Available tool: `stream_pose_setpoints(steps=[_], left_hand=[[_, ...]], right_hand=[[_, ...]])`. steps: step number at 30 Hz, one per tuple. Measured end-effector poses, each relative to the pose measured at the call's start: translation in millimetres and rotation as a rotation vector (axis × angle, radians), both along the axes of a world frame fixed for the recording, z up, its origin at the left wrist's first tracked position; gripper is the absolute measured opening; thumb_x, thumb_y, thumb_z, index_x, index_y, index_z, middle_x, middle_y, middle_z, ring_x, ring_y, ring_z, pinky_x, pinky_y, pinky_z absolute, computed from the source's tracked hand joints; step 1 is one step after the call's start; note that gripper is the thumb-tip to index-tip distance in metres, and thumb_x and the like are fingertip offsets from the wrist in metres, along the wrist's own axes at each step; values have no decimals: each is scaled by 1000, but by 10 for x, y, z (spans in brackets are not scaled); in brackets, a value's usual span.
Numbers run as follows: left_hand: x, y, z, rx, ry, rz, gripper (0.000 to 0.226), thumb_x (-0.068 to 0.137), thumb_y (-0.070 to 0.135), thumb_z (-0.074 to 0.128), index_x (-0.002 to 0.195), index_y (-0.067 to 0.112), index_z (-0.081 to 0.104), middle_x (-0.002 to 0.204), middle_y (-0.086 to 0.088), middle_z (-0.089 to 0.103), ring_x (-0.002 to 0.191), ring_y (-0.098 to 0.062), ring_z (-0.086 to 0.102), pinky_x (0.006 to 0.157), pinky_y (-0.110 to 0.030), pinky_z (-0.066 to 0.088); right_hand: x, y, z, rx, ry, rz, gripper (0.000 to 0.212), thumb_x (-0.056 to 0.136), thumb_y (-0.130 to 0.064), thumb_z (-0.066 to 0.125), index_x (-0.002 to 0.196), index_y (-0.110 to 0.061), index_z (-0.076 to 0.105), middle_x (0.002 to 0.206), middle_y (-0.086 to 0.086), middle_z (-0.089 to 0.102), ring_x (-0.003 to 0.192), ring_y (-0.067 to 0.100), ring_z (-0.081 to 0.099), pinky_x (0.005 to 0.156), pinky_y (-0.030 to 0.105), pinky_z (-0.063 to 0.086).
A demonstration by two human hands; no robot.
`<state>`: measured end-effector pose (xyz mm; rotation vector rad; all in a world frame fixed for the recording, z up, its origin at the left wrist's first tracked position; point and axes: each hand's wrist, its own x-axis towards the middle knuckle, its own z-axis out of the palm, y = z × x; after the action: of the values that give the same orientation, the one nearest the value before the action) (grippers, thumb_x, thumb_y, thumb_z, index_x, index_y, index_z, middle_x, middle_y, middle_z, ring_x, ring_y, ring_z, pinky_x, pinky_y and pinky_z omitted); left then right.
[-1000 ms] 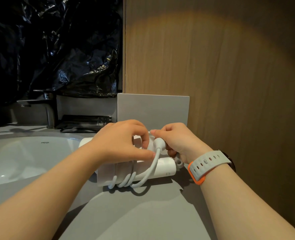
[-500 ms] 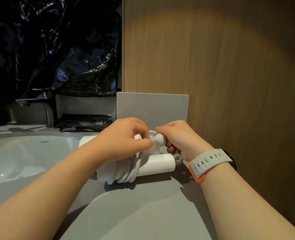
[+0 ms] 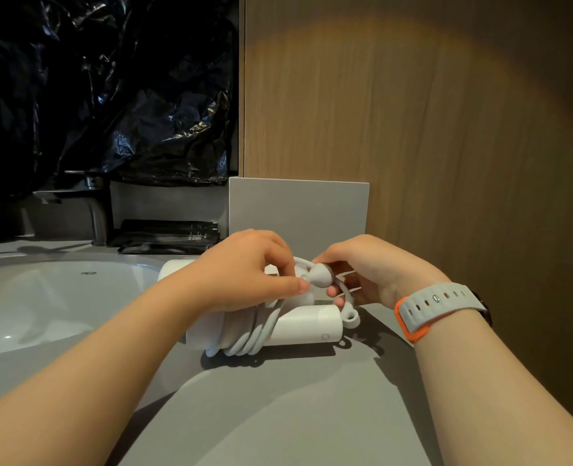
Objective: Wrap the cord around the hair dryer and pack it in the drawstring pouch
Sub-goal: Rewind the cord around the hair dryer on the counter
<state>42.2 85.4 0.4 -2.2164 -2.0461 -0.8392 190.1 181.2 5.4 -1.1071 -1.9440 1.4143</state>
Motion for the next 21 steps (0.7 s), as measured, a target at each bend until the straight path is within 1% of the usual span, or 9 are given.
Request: stream_pose_setpoints(steps=[2, 3, 6, 8, 10, 12, 15, 17, 21], left_hand=[[-5, -19, 12, -11, -33, -29, 21, 79, 37, 69, 60, 29, 64, 98, 17, 58, 73, 12, 48, 64, -14, 35], [-6, -24, 14, -13, -56, -39, 23, 79, 34, 70, 58, 30, 63, 98, 16, 58, 69, 12, 48, 63, -14, 34], [-2, -23, 8, -25, -130, -58, 27, 74, 35, 72, 50, 29, 60, 95, 15, 56, 58, 5, 47, 61, -19, 35], [2, -18, 2, -50, -148, -61, 19, 65, 39, 62, 48, 31, 59, 94, 16, 55, 58, 6, 46, 63, -22, 33], [1, -8, -10, -67, -140, -55, 14, 62, 39, 57, 50, 33, 60, 94, 17, 55, 63, 9, 45, 64, -23, 32], [3, -5, -15, -73, -123, -56, 14, 62, 39, 58, 50, 32, 60, 94, 19, 55, 67, 9, 45, 64, -21, 31], [-28, -8, -10, -82, -177, -85, 18, 65, 30, 65, 51, 20, 62, 94, 18, 57, 56, 1, 45, 57, -15, 36], [-54, -14, 3, -93, -243, -95, 18, 60, 27, 62, 52, 12, 62, 90, 21, 57, 50, -1, 44, 52, -13, 36], [-52, -19, 24, -77, -332, -104, 16, 55, 24, 56, 41, 18, 56, 89, 14, 59, 54, -1, 45, 56, -15, 37]], right_hand=[[7, 7, -18, -17, 5, 33, 23, 86, -10, 55, 98, 6, 64, 70, 12, 55, 49, 16, 51, 47, 23, 48], [8, 11, -24, -21, 10, 47, 23, 86, -11, 56, 98, 7, 64, 69, 12, 53, 48, 15, 50, 46, 23, 46], [15, 22, -29, -17, 2, 73, 19, 88, -14, 58, 92, 4, 65, 68, 11, 51, 50, 14, 47, 45, 22, 44], [11, 26, -31, -1, -19, 83, 18, 90, -16, 59, 89, 1, 64, 73, 12, 52, 51, 15, 46, 44, 21, 44], [4, 32, -38, 6, -33, 94, 19, 91, -17, 58, 91, 1, 63, 77, 13, 52, 50, 14, 45, 43, 20, 43], [2, 41, -46, -1, -44, 115, 21, 92, -18, 57, 95, 2, 62, 79, 13, 51, 47, 13, 43, 42, 19, 43], [-8, 47, -60, -59, -18, 139, 20, 91, -20, 58, 93, 0, 62, 73, 10, 50, 46, 11, 42, 41, 19, 40], [-25, 47, -77, -126, 24, 151, 21, 90, -21, 59, 96, -1, 63, 68, 7, 48, 43, 8, 42, 39, 18, 38], [-53, 52, -106, -188, 43, 126, 30, 88, -22, 61, 109, -1, 63, 70, 6, 47, 42, 7, 39, 37, 16, 36]])
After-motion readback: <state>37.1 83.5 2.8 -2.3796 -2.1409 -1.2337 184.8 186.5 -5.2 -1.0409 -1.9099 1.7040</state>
